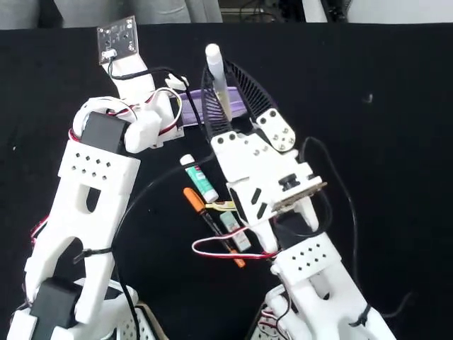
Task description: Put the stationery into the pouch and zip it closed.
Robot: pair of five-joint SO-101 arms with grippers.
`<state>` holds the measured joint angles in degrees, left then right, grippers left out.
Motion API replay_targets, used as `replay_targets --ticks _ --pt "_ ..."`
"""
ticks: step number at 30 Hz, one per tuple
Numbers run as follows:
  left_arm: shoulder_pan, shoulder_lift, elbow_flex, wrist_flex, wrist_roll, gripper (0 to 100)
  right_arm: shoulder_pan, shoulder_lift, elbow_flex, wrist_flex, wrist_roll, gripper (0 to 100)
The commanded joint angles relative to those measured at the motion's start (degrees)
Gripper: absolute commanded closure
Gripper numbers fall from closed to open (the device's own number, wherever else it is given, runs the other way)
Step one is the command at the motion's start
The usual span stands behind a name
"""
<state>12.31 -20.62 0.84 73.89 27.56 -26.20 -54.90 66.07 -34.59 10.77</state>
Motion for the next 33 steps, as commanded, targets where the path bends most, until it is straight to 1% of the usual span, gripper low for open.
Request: replay_targets --ticks 1,9,14,16,19,22,25,31,33 --pt "0.9 -1.1 -0.2 -1.0 -0.7 97 1.1 0.4 -3.7 -1.9 0.4 98.8" --pt "1.1 -1.1 0.5 -1.0 -0.7 97 1.1 0.2 -4.4 -1.9 0.4 98.8" --pt "1.2 -1.1 0.7 -1.2 -0.7 97 2.7 8.7 -7.8 -2.1 0.1 98.8" --pt "1.2 -1.1 0.4 -1.0 -0.7 97 3.3 13.7 -8.8 -4.7 0.0 98.8" --pt "1.1 -1.3 0.4 -0.9 -0.7 97 4.1 20.2 -8.5 -11.9 0.0 98.8" --pt "0.7 -1.6 0.3 -1.1 -0.7 97 4.1 22.9 -7.1 -15.9 0.0 98.8" --pt "0.7 -1.6 0.2 -1.2 -0.7 97 4.0 21.7 -5.6 -14.4 -1.4 98.8" --pt "0.7 -1.7 0.1 -1.3 -0.7 97 5.2 19.9 -8.0 -3.5 -6.9 98.8" --pt "0.7 -1.7 0.1 -1.3 -0.7 97 5.6 20.1 -8.2 -2.7 -8.2 98.8"
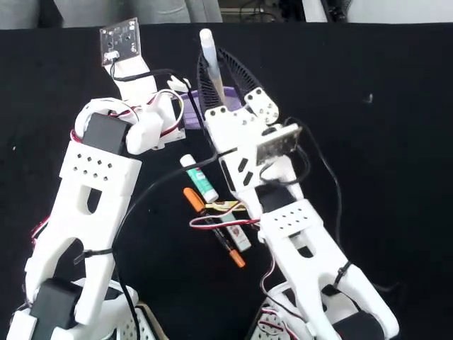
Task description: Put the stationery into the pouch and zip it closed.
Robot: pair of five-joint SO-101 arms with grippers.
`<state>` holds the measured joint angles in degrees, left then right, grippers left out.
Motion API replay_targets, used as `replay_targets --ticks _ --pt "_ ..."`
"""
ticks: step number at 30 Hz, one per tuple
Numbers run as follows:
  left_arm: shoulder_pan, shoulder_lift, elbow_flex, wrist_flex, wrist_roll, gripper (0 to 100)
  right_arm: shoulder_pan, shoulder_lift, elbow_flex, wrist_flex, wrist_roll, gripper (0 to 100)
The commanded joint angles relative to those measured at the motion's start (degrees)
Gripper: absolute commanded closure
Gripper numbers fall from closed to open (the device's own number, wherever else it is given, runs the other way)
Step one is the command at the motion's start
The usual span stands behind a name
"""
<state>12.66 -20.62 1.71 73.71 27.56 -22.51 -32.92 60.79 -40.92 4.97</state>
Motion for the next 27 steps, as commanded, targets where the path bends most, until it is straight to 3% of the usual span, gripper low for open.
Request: replay_targets --ticks 1,27 --pt "0.3 -1.7 -0.7 -1.1 -0.7 97 2.1 -1.8 -2.8 3.6 -2.5 98.8" --pt "-1.9 -1.7 -0.7 -1.1 -0.4 97 4.2 2.8 -3.6 3.6 -2.2 98.6"
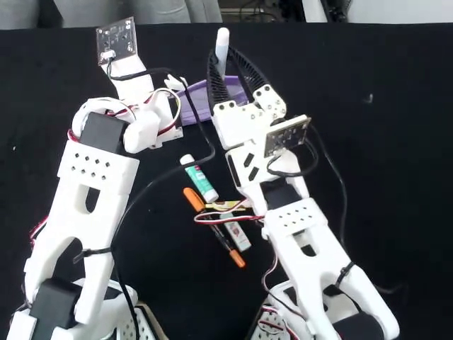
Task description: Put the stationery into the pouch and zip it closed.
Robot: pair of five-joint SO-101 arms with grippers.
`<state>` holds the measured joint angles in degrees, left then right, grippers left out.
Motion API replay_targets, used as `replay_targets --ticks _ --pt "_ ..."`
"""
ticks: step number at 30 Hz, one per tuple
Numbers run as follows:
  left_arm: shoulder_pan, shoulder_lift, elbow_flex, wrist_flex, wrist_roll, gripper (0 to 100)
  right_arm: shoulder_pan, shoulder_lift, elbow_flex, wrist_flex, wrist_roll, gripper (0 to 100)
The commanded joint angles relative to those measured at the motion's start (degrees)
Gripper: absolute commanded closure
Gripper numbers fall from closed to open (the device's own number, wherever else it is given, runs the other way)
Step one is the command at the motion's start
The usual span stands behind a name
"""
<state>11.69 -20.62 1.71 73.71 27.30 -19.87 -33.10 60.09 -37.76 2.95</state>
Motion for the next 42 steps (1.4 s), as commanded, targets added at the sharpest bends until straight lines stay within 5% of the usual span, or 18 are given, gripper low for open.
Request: replay_targets --ticks 1,5,11,18,26,34,42 --pt "-1.0 -1.7 -0.7 -1.1 -0.2 97 1.6 4.5 -3.8 0.4 -0.2 98.6" --pt "-1.1 -1.7 -0.7 -1.1 -0.2 97 1.6 9.5 -7.0 0.4 -0.2 96.5" --pt "-1.2 -1.7 -0.7 -1.1 -0.2 97 1.5 9.6 -7.5 0.5 -0.2 78.3" --pt "-1.2 -1.7 -0.7 -1.1 -0.1 97 1.7 0.1 -7.1 5.7 4.4 82.1" --pt "-4.0 -1.8 -1.4 -1.0 0.0 97 11.1 -18.1 -17.2 32.0 4.5 83.2" --pt "-6.2 -1.8 -1.9 -1.1 0.0 97 17.0 -16.8 -29.5 58.1 5.3 83.2" --pt "-7.4 -1.8 -1.9 -1.1 0.0 97 16.4 -10.9 -30.2 72.7 21.1 83.2"
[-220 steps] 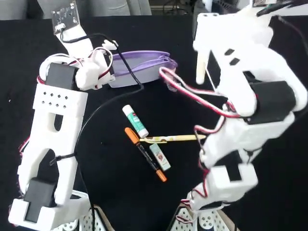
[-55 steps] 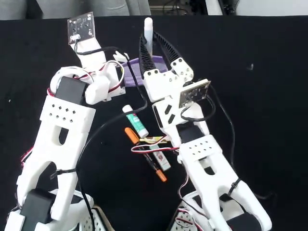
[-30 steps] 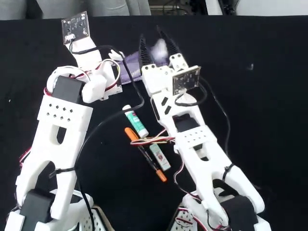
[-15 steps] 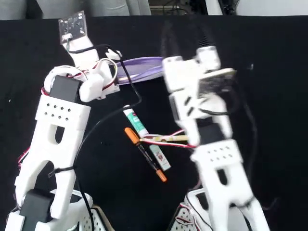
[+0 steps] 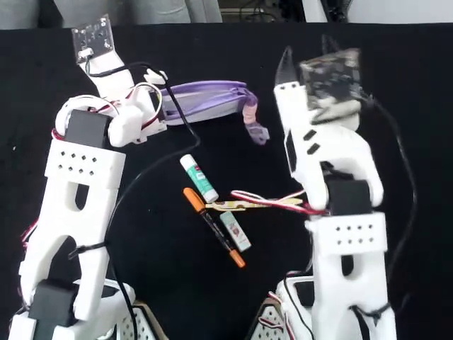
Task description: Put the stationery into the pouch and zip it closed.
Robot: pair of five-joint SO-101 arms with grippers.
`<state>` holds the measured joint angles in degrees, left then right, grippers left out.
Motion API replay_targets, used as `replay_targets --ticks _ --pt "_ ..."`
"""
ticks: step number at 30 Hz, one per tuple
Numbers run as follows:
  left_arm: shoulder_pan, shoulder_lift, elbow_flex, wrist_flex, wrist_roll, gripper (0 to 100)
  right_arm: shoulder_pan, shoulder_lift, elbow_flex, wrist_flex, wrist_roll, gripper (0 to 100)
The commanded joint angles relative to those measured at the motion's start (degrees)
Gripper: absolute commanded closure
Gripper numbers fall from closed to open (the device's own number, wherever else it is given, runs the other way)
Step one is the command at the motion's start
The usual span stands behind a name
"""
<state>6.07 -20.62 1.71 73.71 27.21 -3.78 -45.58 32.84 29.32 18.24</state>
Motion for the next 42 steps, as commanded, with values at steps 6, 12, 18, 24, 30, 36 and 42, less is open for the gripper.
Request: replay_targets --ticks 6,12,18,24,30,36,42 --pt "-3.0 -1.8 -2.0 -1.5 0.2 97 0.3 2.1 -2.9 15.3 11.3 83.2" --pt "-3.1 -1.3 -1.9 -1.9 0.2 97 -5.5 2.1 0.8 22.9 23.6 83.2" --pt "-5.4 -1.7 -2.0 -1.9 1.0 97 -9.3 2.1 11.6 20.7 32.7 83.2" --pt "-7.7 -1.6 -2.0 -3.0 2.0 97 -9.2 2.4 20.1 14.6 33.4 83.2" --pt "-7.9 -1.3 -2.0 -3.1 1.9 97 -9.2 2.4 26.8 13.4 39.9 83.2" --pt "-10.8 -1.3 -2.0 -3.6 2.0 97 -9.5 2.5 30.8 13.4 43.7 83.2" --pt "-10.9 -1.2 -2.0 -3.8 2.1 97 -11.9 4.3 32.5 13.3 44.1 83.2"
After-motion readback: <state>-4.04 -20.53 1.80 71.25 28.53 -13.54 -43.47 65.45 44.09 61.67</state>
